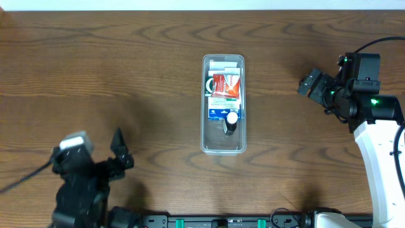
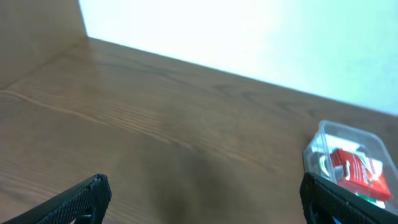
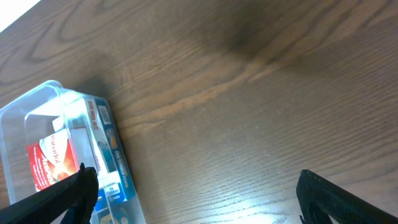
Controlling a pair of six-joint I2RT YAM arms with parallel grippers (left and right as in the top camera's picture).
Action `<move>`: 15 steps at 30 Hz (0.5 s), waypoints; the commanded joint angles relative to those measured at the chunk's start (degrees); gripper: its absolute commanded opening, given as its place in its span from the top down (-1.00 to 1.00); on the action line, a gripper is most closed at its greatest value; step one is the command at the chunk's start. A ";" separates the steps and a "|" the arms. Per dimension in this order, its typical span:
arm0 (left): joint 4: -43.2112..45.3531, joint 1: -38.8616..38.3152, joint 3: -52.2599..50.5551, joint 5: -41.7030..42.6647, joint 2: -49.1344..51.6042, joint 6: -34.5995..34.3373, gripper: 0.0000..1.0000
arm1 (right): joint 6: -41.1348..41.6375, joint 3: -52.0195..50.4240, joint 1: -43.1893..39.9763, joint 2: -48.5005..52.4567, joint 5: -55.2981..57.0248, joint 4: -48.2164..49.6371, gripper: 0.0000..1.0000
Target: Pack container
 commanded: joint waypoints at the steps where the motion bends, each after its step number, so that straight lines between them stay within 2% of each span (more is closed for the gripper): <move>1: 0.26 1.90 -2.91 0.11 -5.29 0.59 -0.96 | -0.68 0.55 -0.37 -0.37 0.17 -0.07 -0.99; 9: -0.55 3.30 -8.79 0.09 -16.83 0.59 -0.96 | -0.68 0.55 -0.39 -0.37 0.17 -0.07 -0.98; 15: -0.50 3.45 -12.50 0.07 -17.14 0.81 -0.96 | -0.68 0.55 -0.37 -0.37 0.17 -0.07 -0.99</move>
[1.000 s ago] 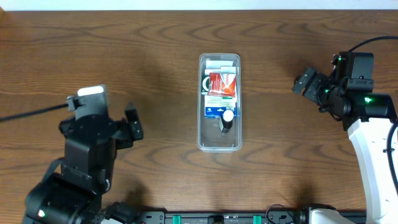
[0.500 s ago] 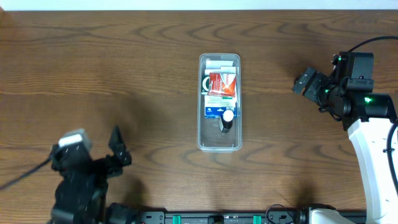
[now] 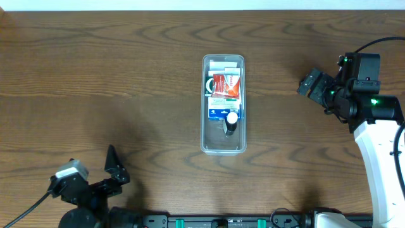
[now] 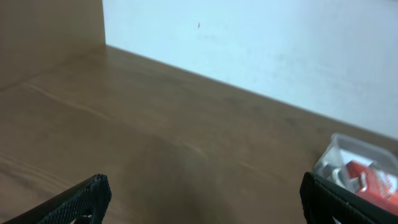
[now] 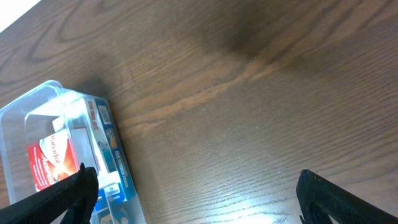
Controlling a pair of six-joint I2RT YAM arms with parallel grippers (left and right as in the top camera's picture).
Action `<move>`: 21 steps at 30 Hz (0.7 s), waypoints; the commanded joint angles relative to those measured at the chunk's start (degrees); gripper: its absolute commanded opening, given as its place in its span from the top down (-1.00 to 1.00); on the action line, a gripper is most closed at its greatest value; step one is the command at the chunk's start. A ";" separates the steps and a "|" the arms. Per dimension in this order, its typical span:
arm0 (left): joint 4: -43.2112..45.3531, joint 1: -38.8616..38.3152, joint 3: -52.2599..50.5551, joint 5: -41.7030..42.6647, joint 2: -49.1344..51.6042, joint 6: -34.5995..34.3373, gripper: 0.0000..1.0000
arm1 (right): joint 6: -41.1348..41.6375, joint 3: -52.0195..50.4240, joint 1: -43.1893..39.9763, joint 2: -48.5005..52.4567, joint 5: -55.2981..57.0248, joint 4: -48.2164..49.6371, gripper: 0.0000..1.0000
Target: Pack container
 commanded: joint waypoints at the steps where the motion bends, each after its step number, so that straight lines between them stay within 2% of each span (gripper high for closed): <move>1: -0.02 0.35 -2.34 0.04 -0.35 0.72 -0.96 | -0.68 0.55 -0.37 -0.37 0.17 -0.07 -0.99; 12: 0.35 0.35 -12.00 0.07 -0.35 0.70 -0.96 | -0.68 0.55 -0.37 -0.37 0.17 -0.07 -0.98; 21: 7.89 0.35 -21.24 0.04 -0.35 0.72 -0.96 | -0.68 0.55 -0.39 -0.37 0.17 -0.07 -0.99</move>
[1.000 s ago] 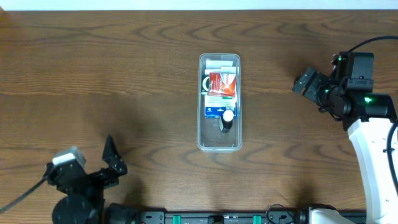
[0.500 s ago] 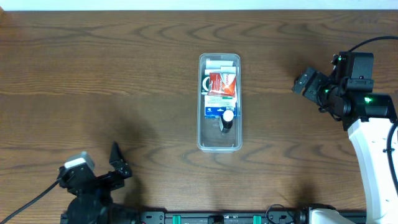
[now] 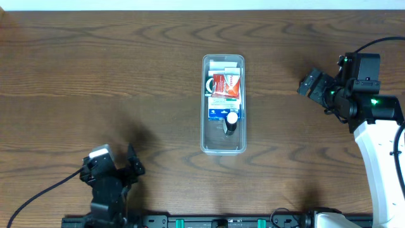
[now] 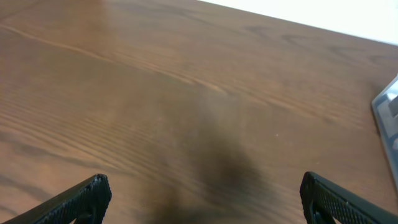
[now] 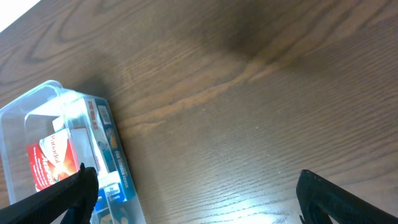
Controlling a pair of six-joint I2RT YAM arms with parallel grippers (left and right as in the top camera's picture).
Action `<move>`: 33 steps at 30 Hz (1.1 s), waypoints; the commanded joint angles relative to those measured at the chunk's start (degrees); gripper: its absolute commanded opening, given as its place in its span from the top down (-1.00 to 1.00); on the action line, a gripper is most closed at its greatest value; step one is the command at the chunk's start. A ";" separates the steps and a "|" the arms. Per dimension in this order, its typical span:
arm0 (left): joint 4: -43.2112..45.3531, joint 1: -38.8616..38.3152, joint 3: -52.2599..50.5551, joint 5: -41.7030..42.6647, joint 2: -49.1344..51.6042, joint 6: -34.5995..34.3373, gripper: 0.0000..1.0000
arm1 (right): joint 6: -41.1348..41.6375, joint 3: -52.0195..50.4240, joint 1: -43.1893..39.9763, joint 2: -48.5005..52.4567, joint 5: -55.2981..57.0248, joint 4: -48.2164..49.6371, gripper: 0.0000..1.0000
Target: Pack container
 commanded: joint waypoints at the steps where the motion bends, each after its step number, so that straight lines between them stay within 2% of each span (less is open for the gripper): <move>1: 1.81 0.35 -2.93 -0.11 -0.35 0.55 -0.96 | -0.68 0.55 -0.37 -0.37 0.17 -0.04 -0.98; 7: 4.33 0.35 -6.58 -0.09 -0.35 0.52 -0.96 | -0.68 0.55 -0.37 -0.37 0.17 -0.04 -0.99; 33: 4.55 0.35 -6.69 -0.09 -0.28 0.55 -0.96 | -0.68 0.55 -0.37 -0.37 0.17 -0.07 -0.99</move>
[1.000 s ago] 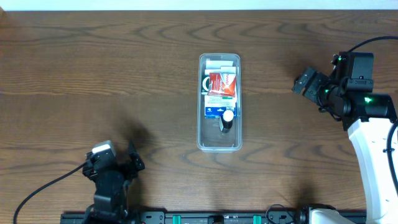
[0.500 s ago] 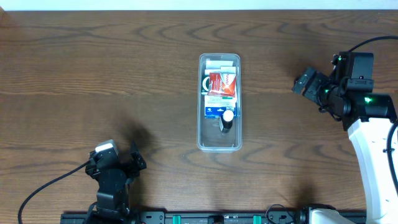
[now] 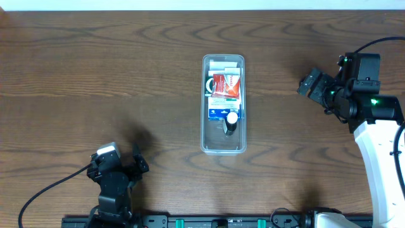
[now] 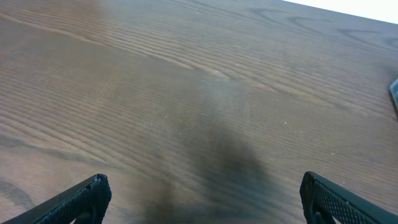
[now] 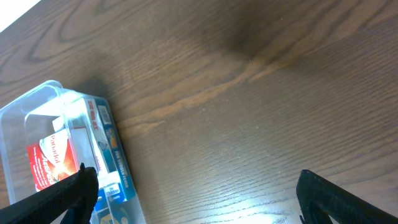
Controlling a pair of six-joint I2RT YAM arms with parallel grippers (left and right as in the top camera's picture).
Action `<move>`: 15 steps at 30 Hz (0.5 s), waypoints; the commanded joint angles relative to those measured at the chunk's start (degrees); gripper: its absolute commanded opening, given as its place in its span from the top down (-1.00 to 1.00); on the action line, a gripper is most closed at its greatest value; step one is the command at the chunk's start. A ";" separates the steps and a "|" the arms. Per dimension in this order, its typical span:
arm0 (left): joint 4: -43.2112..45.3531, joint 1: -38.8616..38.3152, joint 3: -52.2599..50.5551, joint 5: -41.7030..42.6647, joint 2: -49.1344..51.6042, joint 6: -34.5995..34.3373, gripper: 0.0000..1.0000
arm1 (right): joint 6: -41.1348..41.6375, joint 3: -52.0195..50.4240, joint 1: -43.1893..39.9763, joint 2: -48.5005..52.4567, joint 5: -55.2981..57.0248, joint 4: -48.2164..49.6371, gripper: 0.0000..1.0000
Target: Pack container
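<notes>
The clear plastic container [image 3: 223, 140] stands lengthwise at the table's middle. Inside lie a red packet [image 3: 226, 84], a blue and white box [image 3: 221, 111] and a small dark bottle with a white cap [image 3: 231, 122]. My left gripper [image 3: 119, 166] is open near the front edge, far left of the container, with bare wood between its fingers [image 4: 81, 198]. My right gripper [image 3: 314, 85] is open to the right of the container and holds nothing. In the right wrist view the container [image 5: 59, 134] shows at the left, behind the left fingertip [image 5: 62, 199].
Brown wooden tabletop [image 3: 126, 69] all round the container. A white wall runs along the far edge [image 3: 202, 4]. A cable [image 3: 44, 196] trails from the left arm at the front left. Only a sliver of the container [image 4: 395, 93] shows in the left wrist view.
My left gripper has shifted slightly to the right near the front edge, and its camera now sees almost only bare wood. The right arm and the container's contents are unchanged.
My left gripper stood open at the front left, its camera seeing the wall and container. Then it was nearer the front edge. Then it was further right, looking down at the table, and now slightly further right. The right gripper stayed open beside the container throughout.
</notes>
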 commanded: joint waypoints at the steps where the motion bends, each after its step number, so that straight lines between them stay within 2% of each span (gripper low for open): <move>1: 0.33 0.35 -1.14 -0.31 -0.33 0.55 -0.96 | -0.68 0.55 -0.39 -0.37 0.17 -0.04 -0.99; 15: 0.33 0.35 -1.14 -0.31 -0.33 0.55 -0.96 | -0.72 0.55 -0.37 -0.39 0.24 -0.76 -0.98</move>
